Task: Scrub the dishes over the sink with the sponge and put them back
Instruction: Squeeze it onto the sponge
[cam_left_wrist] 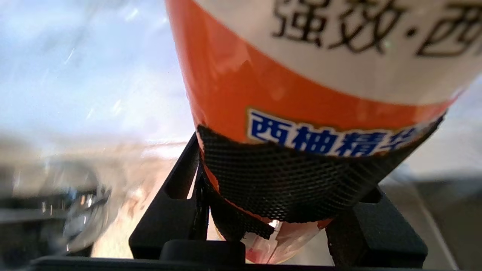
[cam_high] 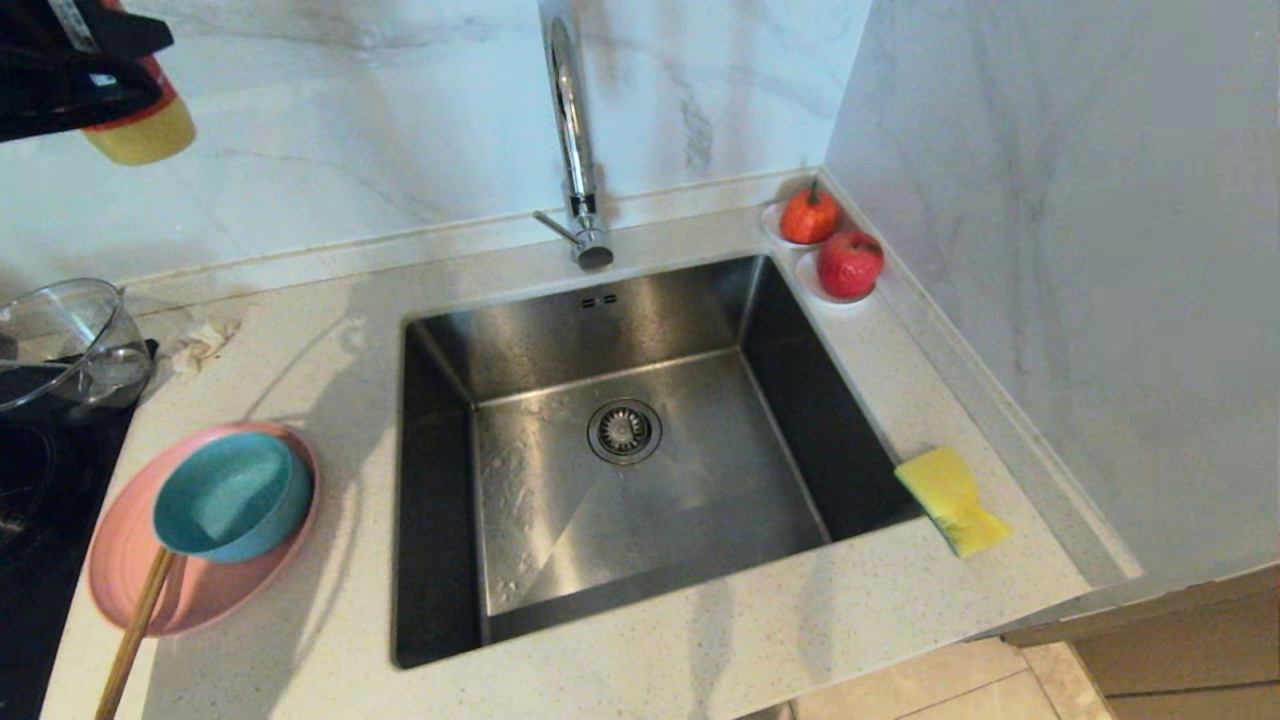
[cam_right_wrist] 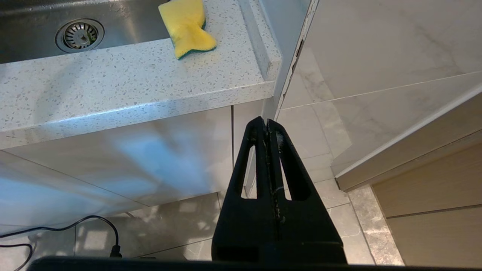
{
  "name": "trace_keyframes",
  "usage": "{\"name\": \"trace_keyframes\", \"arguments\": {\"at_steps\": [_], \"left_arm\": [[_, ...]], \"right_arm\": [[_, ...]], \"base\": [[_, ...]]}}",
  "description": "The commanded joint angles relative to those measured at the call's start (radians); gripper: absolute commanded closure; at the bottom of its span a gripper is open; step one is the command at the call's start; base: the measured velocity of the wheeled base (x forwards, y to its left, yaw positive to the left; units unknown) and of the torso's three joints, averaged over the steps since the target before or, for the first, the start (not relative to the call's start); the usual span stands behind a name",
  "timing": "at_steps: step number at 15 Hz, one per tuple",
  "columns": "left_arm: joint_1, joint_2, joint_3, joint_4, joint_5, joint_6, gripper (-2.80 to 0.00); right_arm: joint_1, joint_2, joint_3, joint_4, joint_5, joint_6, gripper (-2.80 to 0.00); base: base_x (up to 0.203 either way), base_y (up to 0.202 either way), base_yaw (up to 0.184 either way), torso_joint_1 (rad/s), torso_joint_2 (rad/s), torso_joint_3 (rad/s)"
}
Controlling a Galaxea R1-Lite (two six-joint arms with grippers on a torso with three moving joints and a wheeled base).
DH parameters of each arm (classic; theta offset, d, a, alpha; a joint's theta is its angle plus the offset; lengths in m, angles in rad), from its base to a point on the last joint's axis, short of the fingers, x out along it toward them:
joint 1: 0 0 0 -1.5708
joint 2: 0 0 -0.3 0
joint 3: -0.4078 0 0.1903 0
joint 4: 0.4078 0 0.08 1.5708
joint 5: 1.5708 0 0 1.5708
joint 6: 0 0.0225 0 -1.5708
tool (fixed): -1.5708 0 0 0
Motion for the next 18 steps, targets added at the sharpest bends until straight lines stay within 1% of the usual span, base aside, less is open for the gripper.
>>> {"name": "trace_keyframes", "arguments": {"at_steps": [1, 3, 4, 6, 9, 12, 15, 16, 18], "left_arm": [[-0.135, -0.146, 0.006, 0.072, 0.001, 0.081, 0.0], [-0.265, -0.186, 0.002, 0.167, 0.001, 0.145, 0.0], [-0.317, -0.197, 0.001, 0.202, 0.001, 0.179, 0.0], [-0.403, -0.204, -0.003, 0.231, 0.001, 0.245, 0.0], [-0.506, -0.189, -0.007, 0.238, 0.001, 0.324, 0.0], [-0.576, -0.143, -0.026, 0.237, -0.001, 0.354, 0.0], [-0.603, -0.079, -0.032, 0.239, 0.001, 0.359, 0.0], [-0.624, -0.06, -0.04, 0.239, 0.001, 0.368, 0.0], [-0.664, -0.014, -0.087, 0.24, 0.001, 0.384, 0.0]], "right_arm": [[0.001, 0.001, 0.0, -0.001, -0.001, 0.0, 0.0], [0.001, 0.0, 0.0, -0.001, 0.001, 0.0, 0.0], [0.001, 0.001, 0.0, -0.001, 0.001, 0.0, 0.0], [0.0, 0.001, 0.0, -0.001, 0.001, 0.0, 0.0], [0.0, 0.001, 0.0, -0.001, 0.001, 0.0, 0.0], [0.0, 0.001, 0.0, -0.001, 0.001, 0.0, 0.0], [0.001, 0.001, 0.0, -0.001, 0.001, 0.0, 0.0], [-0.001, 0.001, 0.0, -0.001, 0.001, 0.0, 0.0], [0.001, 0.001, 0.0, -0.001, 0.001, 0.0, 0.0]], "base": [[0.0, 0.0, 0.0, 0.0, 0.0, 0.0], [0.0, 0.0, 0.0, 0.0, 0.0, 0.0], [0.0, 0.0, 0.0, 0.0, 0.0, 0.0], [0.0, 0.0, 0.0, 0.0, 0.0, 0.0], [0.0, 0.0, 0.0, 0.0, 0.0, 0.0], [0.0, 0.0, 0.0, 0.0, 0.0, 0.0], [0.0, 0.0, 0.0, 0.0, 0.0, 0.0], [0.0, 0.0, 0.0, 0.0, 0.0, 0.0], [0.0, 0.0, 0.0, 0.0, 0.0, 0.0]]}}
